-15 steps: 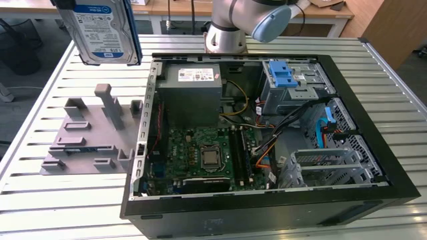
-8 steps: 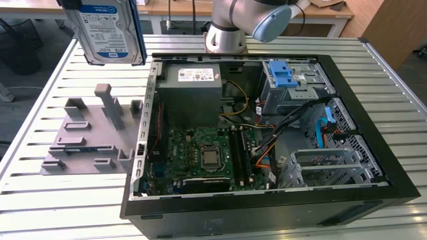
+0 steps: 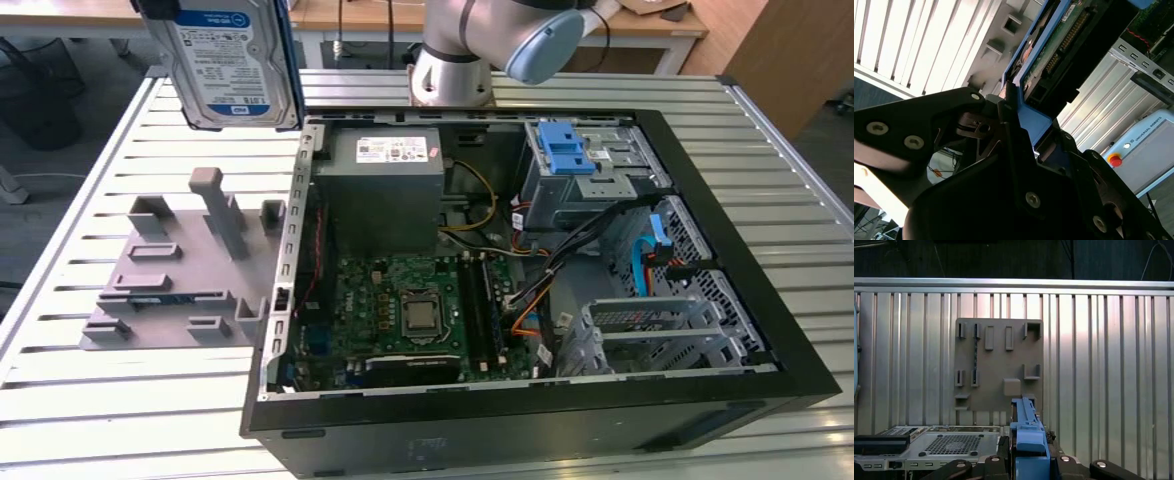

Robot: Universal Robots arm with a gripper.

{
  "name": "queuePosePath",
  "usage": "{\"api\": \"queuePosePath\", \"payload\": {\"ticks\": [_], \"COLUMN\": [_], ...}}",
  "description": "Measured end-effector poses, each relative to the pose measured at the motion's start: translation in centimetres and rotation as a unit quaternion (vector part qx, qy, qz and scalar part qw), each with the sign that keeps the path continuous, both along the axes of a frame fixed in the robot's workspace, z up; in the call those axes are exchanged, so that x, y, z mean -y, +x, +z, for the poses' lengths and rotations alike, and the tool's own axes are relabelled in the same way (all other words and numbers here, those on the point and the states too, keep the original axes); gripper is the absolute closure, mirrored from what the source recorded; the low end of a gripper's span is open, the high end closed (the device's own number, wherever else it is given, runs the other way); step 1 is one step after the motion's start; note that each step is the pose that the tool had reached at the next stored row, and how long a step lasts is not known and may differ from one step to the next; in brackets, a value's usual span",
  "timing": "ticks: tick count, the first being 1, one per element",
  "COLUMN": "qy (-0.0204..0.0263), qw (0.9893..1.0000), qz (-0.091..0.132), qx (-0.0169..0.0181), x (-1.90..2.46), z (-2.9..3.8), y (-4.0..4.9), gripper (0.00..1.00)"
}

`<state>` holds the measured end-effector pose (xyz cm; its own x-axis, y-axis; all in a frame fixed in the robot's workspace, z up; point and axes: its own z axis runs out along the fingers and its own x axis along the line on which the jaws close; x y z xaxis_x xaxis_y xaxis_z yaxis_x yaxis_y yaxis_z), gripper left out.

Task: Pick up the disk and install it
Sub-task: 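Pick up the disk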

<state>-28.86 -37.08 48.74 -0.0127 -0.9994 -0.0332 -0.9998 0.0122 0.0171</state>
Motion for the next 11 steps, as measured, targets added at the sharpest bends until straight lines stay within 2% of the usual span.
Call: {"api": "queuePosePath", "payload": {"ticks": [6, 11], "qy": [0.0000, 0.0000], "qw": [1.0000, 1.0000], "qz": [0.000, 0.000], "qx": [0.0000, 0.0000], "x": [0.00, 0.00], "z": [0.00, 0.00], "y": [0.70, 0.77], "gripper": [0.64, 0.64]}}
